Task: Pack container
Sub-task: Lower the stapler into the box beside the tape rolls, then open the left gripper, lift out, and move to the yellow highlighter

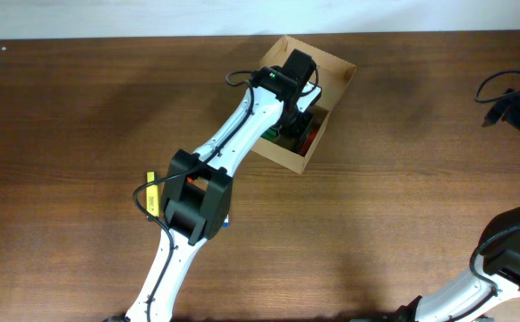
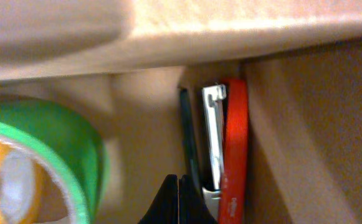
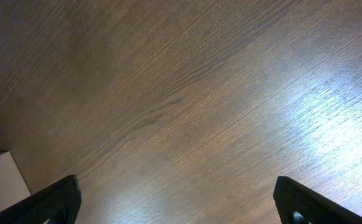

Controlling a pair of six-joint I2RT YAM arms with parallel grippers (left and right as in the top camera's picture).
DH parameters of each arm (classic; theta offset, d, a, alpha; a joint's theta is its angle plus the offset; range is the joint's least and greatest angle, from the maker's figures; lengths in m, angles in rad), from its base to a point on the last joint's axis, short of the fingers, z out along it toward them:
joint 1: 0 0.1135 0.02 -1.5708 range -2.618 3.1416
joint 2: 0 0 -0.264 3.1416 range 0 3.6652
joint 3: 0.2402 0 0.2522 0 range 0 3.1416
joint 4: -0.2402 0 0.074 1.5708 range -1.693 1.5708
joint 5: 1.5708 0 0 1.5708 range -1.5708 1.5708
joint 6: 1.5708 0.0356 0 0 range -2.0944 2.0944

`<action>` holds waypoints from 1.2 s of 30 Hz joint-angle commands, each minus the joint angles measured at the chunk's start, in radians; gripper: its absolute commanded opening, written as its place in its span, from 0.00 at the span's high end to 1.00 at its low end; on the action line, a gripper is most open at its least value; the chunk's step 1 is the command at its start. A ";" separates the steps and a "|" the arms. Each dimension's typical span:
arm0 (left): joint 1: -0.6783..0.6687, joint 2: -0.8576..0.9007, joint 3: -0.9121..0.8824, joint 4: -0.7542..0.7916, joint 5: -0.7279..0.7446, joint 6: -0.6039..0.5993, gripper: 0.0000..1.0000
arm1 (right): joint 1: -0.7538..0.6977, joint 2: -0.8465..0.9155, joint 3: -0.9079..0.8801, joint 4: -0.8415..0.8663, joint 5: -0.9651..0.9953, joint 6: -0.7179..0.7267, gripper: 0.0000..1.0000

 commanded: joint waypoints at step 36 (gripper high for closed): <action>0.317 -0.730 -0.459 -0.212 -0.377 0.066 0.95 | 0.002 0.011 -0.009 0.003 -0.006 0.011 0.00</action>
